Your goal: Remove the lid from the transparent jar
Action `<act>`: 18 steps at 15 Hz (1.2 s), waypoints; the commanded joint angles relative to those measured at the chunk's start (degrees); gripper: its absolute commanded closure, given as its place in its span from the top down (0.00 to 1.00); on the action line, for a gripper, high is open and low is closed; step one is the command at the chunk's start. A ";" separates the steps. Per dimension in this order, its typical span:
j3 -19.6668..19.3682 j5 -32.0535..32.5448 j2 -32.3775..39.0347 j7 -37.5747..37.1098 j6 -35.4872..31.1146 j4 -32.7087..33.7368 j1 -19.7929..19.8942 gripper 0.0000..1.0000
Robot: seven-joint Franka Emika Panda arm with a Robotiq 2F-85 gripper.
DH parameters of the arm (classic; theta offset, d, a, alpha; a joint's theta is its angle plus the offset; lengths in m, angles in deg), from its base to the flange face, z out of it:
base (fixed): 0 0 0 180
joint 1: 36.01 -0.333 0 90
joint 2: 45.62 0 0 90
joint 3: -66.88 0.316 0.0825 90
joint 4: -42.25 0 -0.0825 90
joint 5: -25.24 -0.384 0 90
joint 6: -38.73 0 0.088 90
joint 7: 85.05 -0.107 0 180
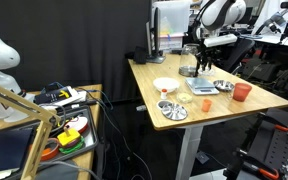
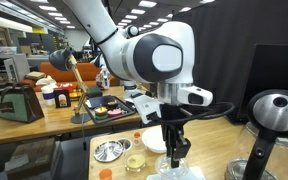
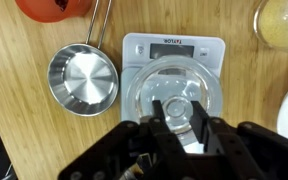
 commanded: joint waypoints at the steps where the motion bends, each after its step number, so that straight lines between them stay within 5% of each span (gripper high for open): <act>1: 0.43 -2.23 3.25 -0.60 0.72 2.69 -0.11 0.08; 18: 5.07 -13.62 5.29 5.22 -0.03 -6.35 -0.08 0.08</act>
